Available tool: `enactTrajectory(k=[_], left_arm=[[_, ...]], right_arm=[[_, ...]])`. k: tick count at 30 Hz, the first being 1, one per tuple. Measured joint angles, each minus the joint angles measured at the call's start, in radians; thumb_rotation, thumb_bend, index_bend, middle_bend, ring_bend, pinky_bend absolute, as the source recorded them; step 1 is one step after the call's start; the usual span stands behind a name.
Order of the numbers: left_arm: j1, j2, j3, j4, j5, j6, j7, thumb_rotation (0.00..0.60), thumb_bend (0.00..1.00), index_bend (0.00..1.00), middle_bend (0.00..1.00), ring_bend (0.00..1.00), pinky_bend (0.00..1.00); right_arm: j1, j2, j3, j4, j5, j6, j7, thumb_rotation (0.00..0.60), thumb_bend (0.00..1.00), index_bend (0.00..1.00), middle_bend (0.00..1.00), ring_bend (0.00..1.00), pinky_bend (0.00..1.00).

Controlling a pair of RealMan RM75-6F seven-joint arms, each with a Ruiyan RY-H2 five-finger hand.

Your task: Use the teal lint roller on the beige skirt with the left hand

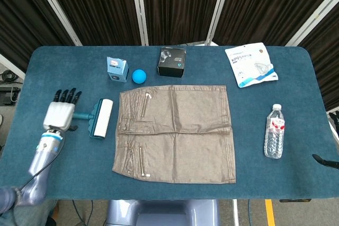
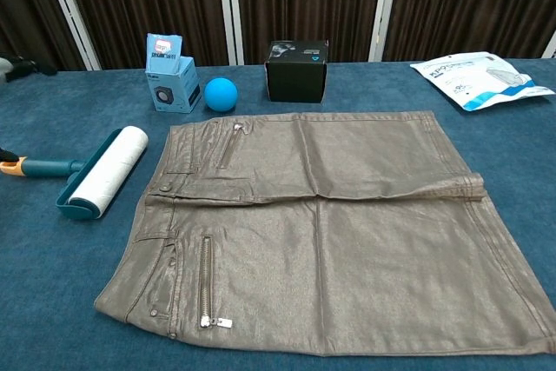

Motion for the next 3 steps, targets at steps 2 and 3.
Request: enactTrajectory(k=[2,3], left_arm=[[0.060,0.034,0.003,-0.048,0.083,0.093,-0.062,0.600,0.00,0.00,0.00,0.00,0.00],[0.087,0.049,0.005,-0.069,0.119,0.133,-0.081,0.600,0.00,0.00,0.00,0.00,0.00]], right_arm=[[-0.002,-0.003,0.001,0.003,0.000,0.007,-0.008,0.600,0.00,0.00,0.00,0.00,0.00],[-0.002,-0.005,0.001,0.003,0.000,0.012,-0.011,0.600,0.00,0.00,0.00,0.00,0.00]])
